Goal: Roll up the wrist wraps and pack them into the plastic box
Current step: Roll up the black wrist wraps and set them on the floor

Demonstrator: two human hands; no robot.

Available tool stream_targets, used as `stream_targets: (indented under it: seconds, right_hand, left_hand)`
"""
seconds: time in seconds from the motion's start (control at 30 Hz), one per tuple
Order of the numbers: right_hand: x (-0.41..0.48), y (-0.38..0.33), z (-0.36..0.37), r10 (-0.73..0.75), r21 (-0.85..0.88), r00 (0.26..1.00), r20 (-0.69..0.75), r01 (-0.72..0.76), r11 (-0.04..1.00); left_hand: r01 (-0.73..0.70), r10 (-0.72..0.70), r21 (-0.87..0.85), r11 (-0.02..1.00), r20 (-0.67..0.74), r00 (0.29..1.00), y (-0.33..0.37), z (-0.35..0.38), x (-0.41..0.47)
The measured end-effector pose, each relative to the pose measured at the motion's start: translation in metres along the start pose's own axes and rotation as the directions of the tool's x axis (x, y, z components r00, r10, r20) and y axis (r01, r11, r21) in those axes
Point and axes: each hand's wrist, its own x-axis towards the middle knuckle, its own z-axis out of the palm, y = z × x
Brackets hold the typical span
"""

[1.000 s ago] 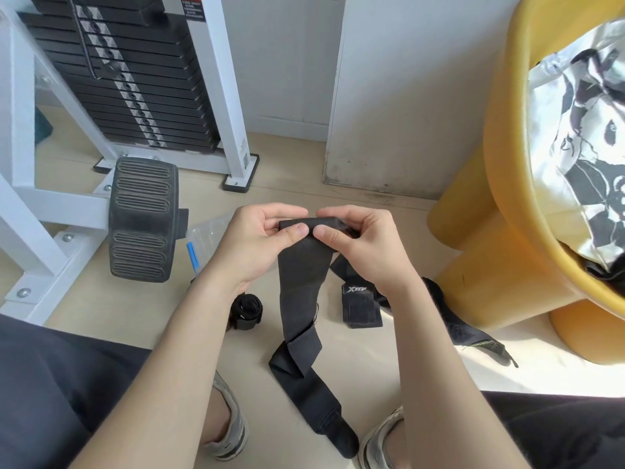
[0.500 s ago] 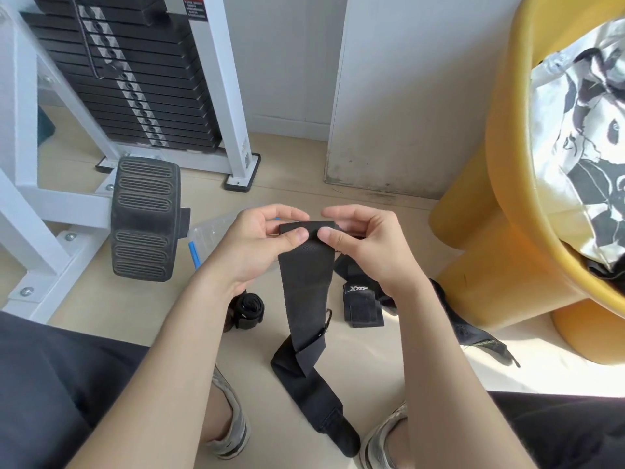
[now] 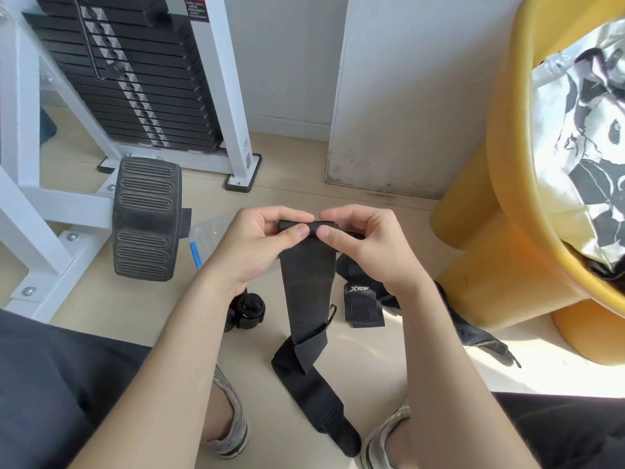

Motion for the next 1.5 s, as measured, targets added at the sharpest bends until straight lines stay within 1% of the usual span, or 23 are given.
stream_targets:
  seconds: [0.07, 0.13, 0.23, 0.3, 0.4, 0.5, 0.6, 0.73, 0.83, 0.9, 0.97, 1.0, 1.07, 1.13, 1.2, 1.27, 1.33, 1.4, 1.5]
  right_hand:
    - [-0.001, 0.002, 0.0, 0.012, -0.02, 1.0, 0.019, -0.012, 1.0]
    - [-0.001, 0.002, 0.002, -0.003, -0.054, 1.0, -0.013, 0.002, 0.999]
    - [0.001, 0.001, 0.005, -0.06, -0.111, 0.994, -0.086, 0.051, 0.993]
    - [0.001, 0.002, 0.006, -0.065, -0.118, 0.992, -0.107, 0.052, 0.992]
    - [0.0, 0.004, 0.007, -0.031, -0.078, 0.996, -0.085, 0.024, 0.997]
    - [0.0, 0.006, 0.006, 0.019, 0.031, 0.999, -0.047, -0.018, 0.999]
    - [-0.001, 0.009, 0.006, 0.054, 0.002, 0.998, -0.017, -0.054, 0.999]
    - [0.0, 0.01, 0.006, 0.008, -0.006, 0.996, -0.087, -0.009, 1.0]
    - [0.002, 0.01, 0.006, -0.014, 0.049, 0.993, -0.121, 0.02, 0.999]
    - [0.002, 0.011, 0.006, 0.005, 0.083, 0.995, -0.102, 0.004, 0.997]
    - [0.001, 0.012, 0.006, 0.014, 0.092, 0.999, -0.033, -0.011, 0.996]
    - [0.001, 0.012, 0.006, 0.007, 0.078, 1.0, -0.008, -0.006, 0.997]
    - [0.002, 0.011, 0.008, -0.016, -0.004, 1.0, -0.007, 0.016, 1.0]
    - [0.004, 0.01, 0.011, -0.069, -0.175, 0.997, -0.039, 0.061, 0.983]
    - [0.004, 0.008, 0.014, -0.124, -0.318, 0.991, -0.054, 0.101, 0.943]
    - [0.004, 0.007, 0.015, -0.148, -0.366, 0.988, -0.047, 0.121, 0.923]
    - [0.005, 0.007, 0.017, -0.152, -0.359, 0.988, -0.041, 0.128, 0.925]
    - [0.005, 0.007, 0.017, -0.165, -0.326, 0.985, -0.057, 0.138, 0.935]
    - [0.004, 0.008, 0.014, -0.17, -0.219, 0.983, -0.074, 0.15, 0.964]
  left_hand:
    - [-0.022, 0.021, 0.036, 0.999, 0.029, 0.999, 0.001, -0.002, 0.0]
    - [-0.026, 0.023, 0.045, 0.999, 0.055, 0.998, 0.002, -0.001, 0.0]
    - [0.043, -0.04, -0.022, 0.999, 0.122, 0.992, 0.004, -0.001, 0.001]
    - [0.056, -0.05, -0.032, 0.998, 0.15, 0.987, 0.004, 0.001, 0.0]
    - [0.009, -0.013, 0.035, 0.999, 0.11, 0.994, 0.004, 0.003, -0.001]
    - [-0.027, 0.017, 0.095, 0.995, 0.103, 0.995, 0.004, 0.003, -0.003]
    - [-0.048, 0.037, 0.098, 0.994, 0.111, 0.993, 0.007, 0.005, -0.004]
    - [-0.007, 0.002, 0.049, 0.999, 0.11, 0.994, 0.009, 0.009, -0.004]
    - [-0.053, 0.046, 0.098, 0.994, 0.066, 0.997, 0.006, 0.01, -0.003]
    - [-0.093, 0.089, 0.139, 0.986, 0.036, 0.995, 0.004, 0.01, -0.002]
    - [-0.111, 0.108, 0.17, 0.979, 0.027, 0.994, 0.004, 0.009, -0.001]
    - [-0.109, 0.106, 0.2, 0.974, 0.024, 0.994, 0.005, 0.01, 0.0]
    - [-0.107, 0.113, 0.306, 0.946, -0.001, 0.994, 0.005, 0.01, 0.001]
    - [-0.096, 0.119, 0.364, 0.927, -0.043, 0.992, 0.005, 0.011, 0.001]
    - [-0.088, 0.106, 0.315, 0.945, -0.041, 0.993, 0.007, 0.01, 0.001]
    - [-0.094, 0.102, 0.25, 0.964, -0.022, 0.995, 0.008, 0.008, 0.0]
    - [-0.101, 0.104, 0.198, 0.975, -0.007, 0.995, 0.007, 0.008, -0.001]
    - [-0.107, 0.11, 0.124, 0.987, -0.022, 0.994, 0.006, 0.01, -0.002]
    - [-0.078, 0.08, 0.035, 0.996, -0.075, 0.994, 0.007, 0.015, -0.001]
